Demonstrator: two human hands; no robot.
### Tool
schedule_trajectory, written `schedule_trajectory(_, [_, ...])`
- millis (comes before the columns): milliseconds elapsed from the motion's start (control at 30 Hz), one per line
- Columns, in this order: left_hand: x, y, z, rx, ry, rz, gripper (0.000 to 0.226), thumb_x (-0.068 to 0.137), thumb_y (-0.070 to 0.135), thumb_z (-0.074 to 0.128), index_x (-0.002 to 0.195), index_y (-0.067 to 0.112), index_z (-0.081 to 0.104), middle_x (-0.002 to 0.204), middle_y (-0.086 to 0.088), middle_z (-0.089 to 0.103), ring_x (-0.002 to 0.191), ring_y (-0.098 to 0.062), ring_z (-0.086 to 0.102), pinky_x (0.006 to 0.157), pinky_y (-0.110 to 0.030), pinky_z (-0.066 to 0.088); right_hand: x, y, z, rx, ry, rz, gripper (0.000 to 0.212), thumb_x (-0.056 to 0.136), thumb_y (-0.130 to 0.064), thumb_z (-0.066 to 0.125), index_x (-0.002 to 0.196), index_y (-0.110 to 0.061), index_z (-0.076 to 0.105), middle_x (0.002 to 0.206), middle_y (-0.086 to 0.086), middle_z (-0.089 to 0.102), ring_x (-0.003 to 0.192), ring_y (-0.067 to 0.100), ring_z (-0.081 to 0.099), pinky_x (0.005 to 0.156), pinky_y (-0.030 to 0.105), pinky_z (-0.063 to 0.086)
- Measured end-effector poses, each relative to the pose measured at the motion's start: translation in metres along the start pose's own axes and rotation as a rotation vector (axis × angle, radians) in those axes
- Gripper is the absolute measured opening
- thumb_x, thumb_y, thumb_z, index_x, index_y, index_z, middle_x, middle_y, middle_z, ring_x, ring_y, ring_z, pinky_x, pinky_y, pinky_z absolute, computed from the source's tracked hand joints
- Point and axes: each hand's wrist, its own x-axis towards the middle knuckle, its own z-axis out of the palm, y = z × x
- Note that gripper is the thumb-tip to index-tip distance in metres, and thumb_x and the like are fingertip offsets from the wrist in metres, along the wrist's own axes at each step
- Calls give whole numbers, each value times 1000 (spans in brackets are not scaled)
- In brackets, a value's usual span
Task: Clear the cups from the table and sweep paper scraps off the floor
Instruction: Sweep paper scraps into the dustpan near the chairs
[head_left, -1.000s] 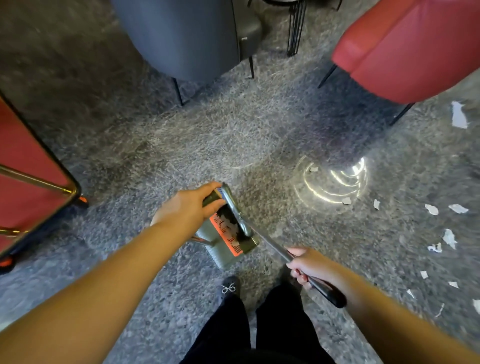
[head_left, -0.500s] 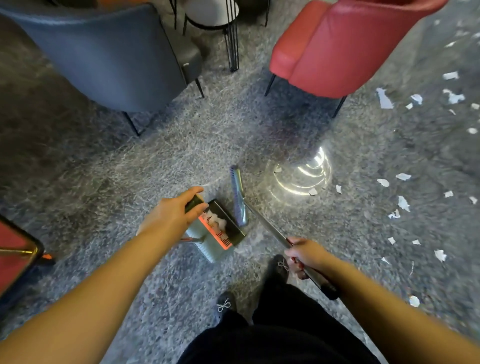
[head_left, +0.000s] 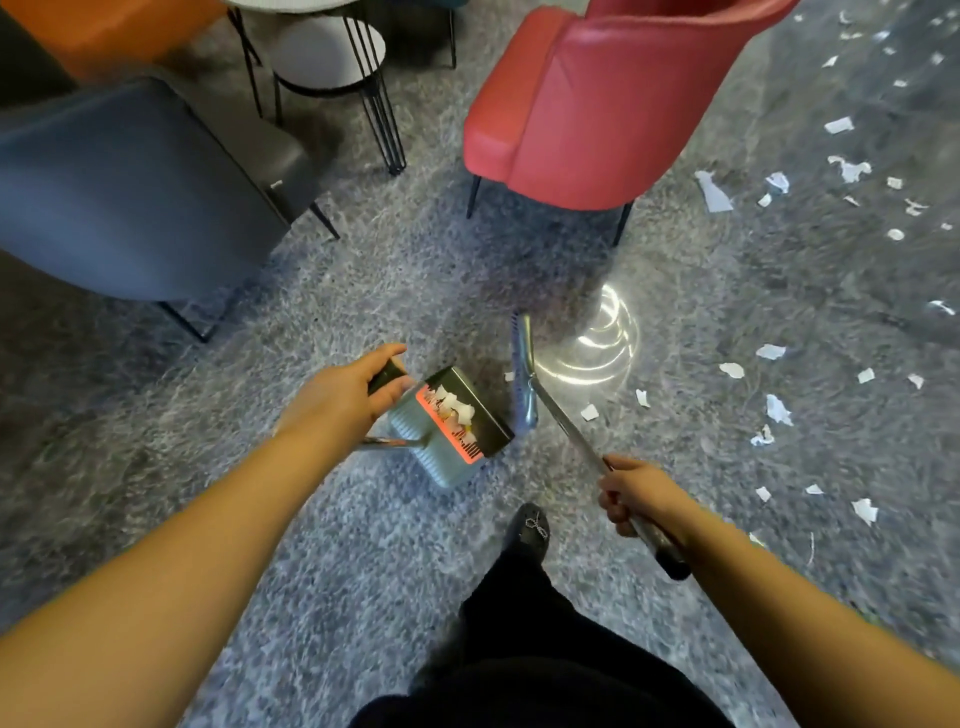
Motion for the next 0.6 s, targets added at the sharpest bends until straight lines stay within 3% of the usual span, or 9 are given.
schedule_trajectory(100, [51, 28, 4, 32, -44, 12, 43, 93, 57, 51, 135, 56, 41, 102, 8, 59, 86, -18, 57, 72, -34, 47, 23, -28, -30, 4, 17, 19, 23, 93, 4, 41, 97, -16, 52, 55, 7, 40, 36, 13, 34, 39, 19, 29])
schedule_trajectory(267, [122, 61, 7, 54, -59, -9, 44, 95, 54, 51, 138, 53, 41, 106, 3, 62, 85, -19, 56, 70, -34, 44, 61, -76, -71, -15, 32, 30, 34, 94, 2, 42, 123, -16, 45, 54, 6, 41, 37, 14, 35, 39, 20, 30])
schedule_trajectory(367, [151, 74, 3, 53, -68, 0, 46, 94, 52, 54, 138, 47, 45, 113, 0, 65, 96, -22, 59, 81, -38, 48, 78, -99, -84, -30, 58, 33, 50, 94, 1, 44, 140, -18, 38, 60, 9, 42, 38, 15, 37, 39, 20, 31])
schedule_trajectory(467, [179, 81, -8, 60, -90, 3, 47, 93, 52, 57, 138, 46, 47, 121, 0, 64, 107, -25, 59, 89, -41, 48, 93, -117, -87, -22, 61, 42, 54, 94, 2, 44, 145, -14, 34, 59, 9, 44, 38, 15, 39, 39, 21, 32])
schedule_trajectory(600, [213, 91, -17, 102, -137, 32, 46, 93, 53, 55, 137, 48, 46, 118, -1, 64, 92, -20, 57, 76, -36, 45, 113, -131, -80, -70, 69, 42, 45, 93, 2, 45, 136, -13, 43, 55, 8, 44, 38, 16, 40, 40, 22, 33])
